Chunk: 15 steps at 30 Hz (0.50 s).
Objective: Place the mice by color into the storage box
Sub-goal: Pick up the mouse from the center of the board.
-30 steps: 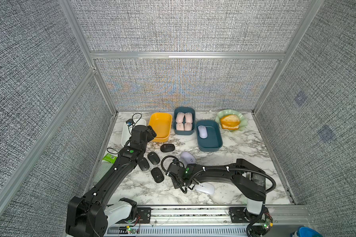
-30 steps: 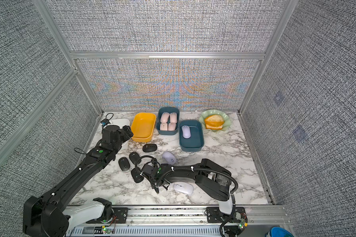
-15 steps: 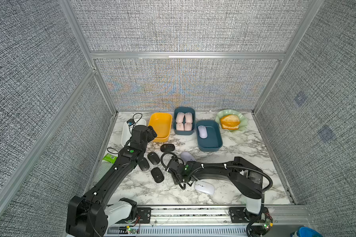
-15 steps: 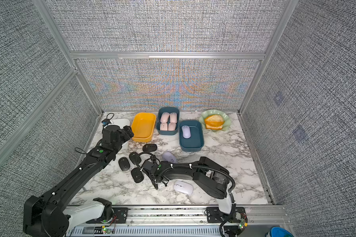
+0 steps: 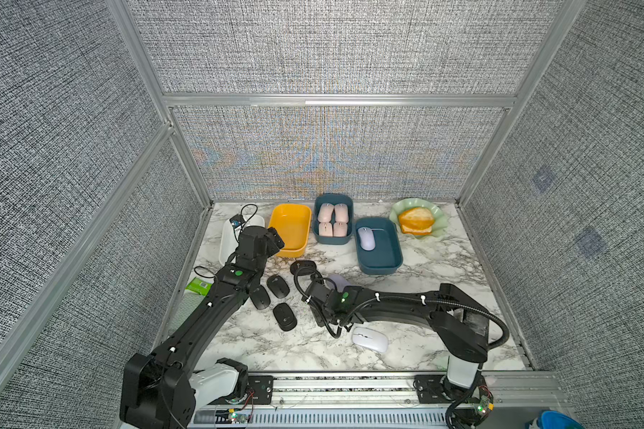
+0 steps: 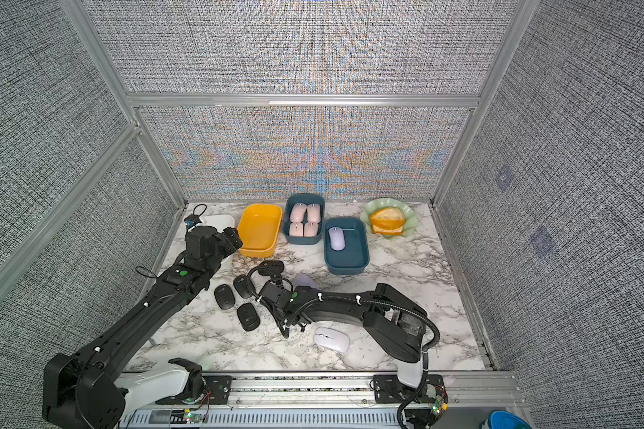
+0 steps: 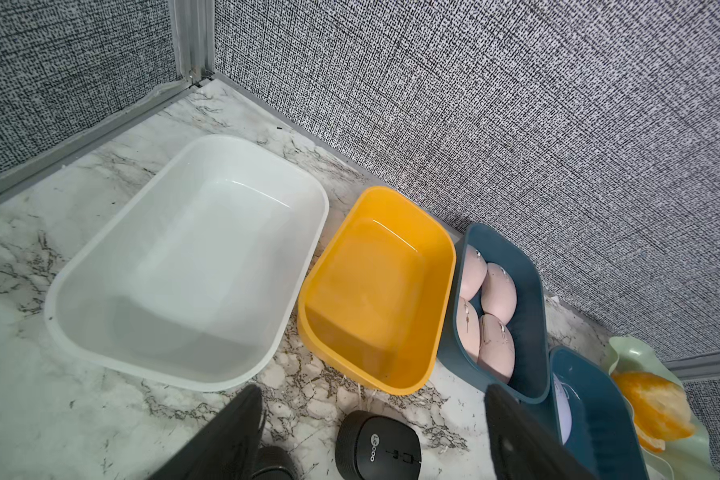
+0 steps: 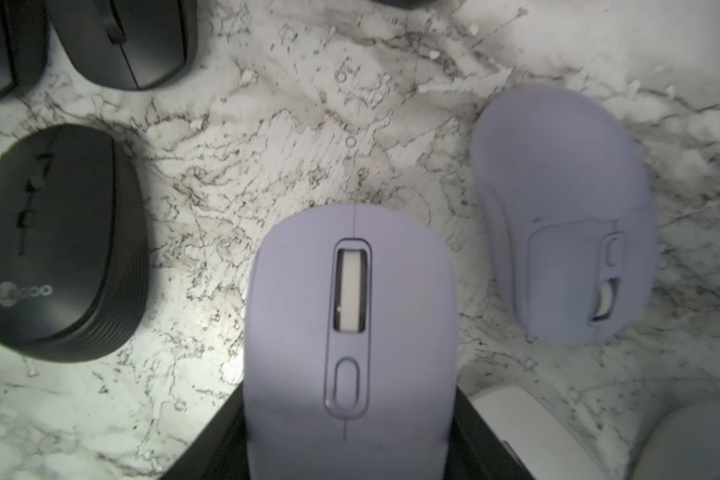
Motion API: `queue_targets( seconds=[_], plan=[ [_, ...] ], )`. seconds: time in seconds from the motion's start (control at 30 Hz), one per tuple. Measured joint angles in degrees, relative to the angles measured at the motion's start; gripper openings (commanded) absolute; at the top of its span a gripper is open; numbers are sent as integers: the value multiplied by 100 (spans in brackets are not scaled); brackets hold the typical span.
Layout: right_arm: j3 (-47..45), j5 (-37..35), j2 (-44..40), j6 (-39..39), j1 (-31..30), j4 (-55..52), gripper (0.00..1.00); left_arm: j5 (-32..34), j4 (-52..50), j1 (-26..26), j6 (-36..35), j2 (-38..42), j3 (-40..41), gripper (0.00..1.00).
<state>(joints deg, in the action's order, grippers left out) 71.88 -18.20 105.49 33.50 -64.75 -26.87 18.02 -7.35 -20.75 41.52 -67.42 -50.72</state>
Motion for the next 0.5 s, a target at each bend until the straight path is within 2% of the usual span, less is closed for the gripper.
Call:
queue_targets(
  seconds=[0.5],
  plan=[
    [-13, -404, -861, -568, 761, -155, 55, -28, 24, 0, -98, -83, -9, 84]
  ],
)
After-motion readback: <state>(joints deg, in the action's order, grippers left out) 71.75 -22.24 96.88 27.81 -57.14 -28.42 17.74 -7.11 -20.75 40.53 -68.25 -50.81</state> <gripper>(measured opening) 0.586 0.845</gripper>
